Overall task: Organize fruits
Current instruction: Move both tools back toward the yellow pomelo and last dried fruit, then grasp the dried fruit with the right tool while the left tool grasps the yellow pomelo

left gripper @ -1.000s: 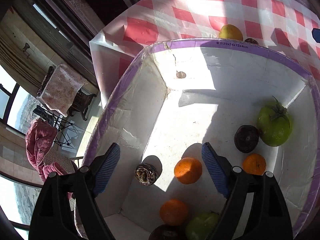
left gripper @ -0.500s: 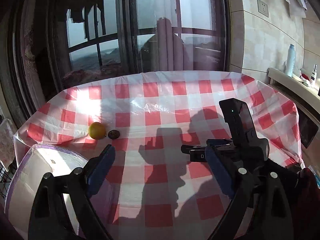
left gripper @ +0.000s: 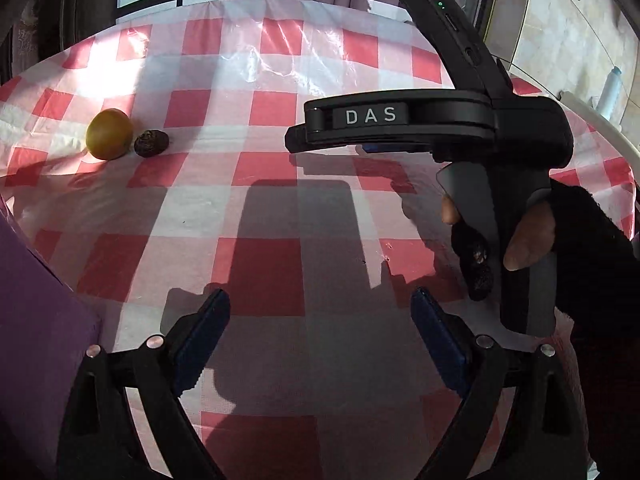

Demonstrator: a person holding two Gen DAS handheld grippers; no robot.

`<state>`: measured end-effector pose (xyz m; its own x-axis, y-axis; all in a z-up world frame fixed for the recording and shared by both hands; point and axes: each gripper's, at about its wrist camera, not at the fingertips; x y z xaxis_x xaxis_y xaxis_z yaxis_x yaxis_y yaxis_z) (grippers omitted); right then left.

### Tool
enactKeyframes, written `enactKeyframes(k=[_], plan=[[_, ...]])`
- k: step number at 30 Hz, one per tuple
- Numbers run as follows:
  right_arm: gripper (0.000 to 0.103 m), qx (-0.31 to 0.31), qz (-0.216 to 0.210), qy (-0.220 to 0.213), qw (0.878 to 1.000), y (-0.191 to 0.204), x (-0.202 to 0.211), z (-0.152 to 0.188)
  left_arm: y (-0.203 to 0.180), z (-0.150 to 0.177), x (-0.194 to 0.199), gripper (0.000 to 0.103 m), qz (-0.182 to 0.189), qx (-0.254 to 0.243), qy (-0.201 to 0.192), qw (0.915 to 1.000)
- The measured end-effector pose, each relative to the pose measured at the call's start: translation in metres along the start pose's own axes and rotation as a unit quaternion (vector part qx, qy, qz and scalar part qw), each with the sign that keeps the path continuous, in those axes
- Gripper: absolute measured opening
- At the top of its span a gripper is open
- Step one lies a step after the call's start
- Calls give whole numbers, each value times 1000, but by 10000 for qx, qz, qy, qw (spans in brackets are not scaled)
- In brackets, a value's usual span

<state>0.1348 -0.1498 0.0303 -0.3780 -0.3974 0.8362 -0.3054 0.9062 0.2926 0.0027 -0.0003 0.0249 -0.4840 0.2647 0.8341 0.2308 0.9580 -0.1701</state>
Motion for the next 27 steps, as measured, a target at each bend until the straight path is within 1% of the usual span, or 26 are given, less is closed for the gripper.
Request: enactKeyframes(k=[3, 6, 9, 10, 11, 13, 15, 16, 17, 18, 19, 21, 22, 24, 25, 27], plan=[[91, 775, -103, 209, 9967, 47, -33, -33, 4, 2, 3, 89, 164, 64, -87, 9998], [91, 1623, -200, 499, 9853, 101, -71, -65, 7, 5, 6, 89, 379, 74, -197, 9991], [83, 2085, -276, 781, 9745, 135, -109, -92, 11, 7, 9, 89, 572, 176, -307, 9977], [83, 2203, -236, 850, 9714, 144, -119, -99, 13, 8, 10, 89, 608, 253, -325, 9973], [82, 2370, -148, 831, 9678, 153, -127, -106, 15, 8, 10, 89, 617, 322, -344, 9970], [81, 2564, -125, 898, 9623, 166, -140, -119, 17, 9, 9, 89, 675, 387, -356, 9963], [73, 2682, 25, 873, 9594, 176, -150, -127, 20, 9, 9, 89, 703, 450, -357, 9959], [66, 2772, 176, 819, 9572, 181, -153, -127, 20, 9, 9, 89, 700, 464, -350, 9958], [57, 2882, 281, 758, 9542, 185, -154, -124, 19, 9, 8, 89, 672, 471, -338, 9961], [40, 2965, 180, 748, 9519, 187, -152, -121, 18, 9, 7, 89, 622, 472, -310, 9965], [39, 3029, 179, 727, 9501, 187, -149, -117, 19, 7, 6, 89, 542, 490, -276, 9969], [39, 3129, 341, 624, 9471, 180, -139, -105, 20, 3, 3, 89, 296, 647, -204, 9973], [39, 3061, 373, 604, 9493, 171, -132, -99, 22, -1, 0, 89, 178, 770, -149, 9968], [39, 2736, 380, 538, 9596, 140, -115, -90, 27, -16, -6, 89, -57, 1026, -112, 9946], [39, 2566, 423, 485, 9644, 121, -104, -85, 28, -25, -10, 89, -295, 1145, -128, 9929], [39, 2184, 683, 336, 9729, 78, -83, -73, 33, -53, -23, 89, -1002, 1348, -27, 9858]])
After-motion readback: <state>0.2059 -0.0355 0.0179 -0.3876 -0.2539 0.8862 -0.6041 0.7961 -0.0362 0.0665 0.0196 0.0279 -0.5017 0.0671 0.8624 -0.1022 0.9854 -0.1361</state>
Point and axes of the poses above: each gripper's, at about its wrist camera, not at the fingertips, and x roughly against the way its jaws point, y to its left, z to its underside, and after that the axes turned 12 degrees about y, right-handed
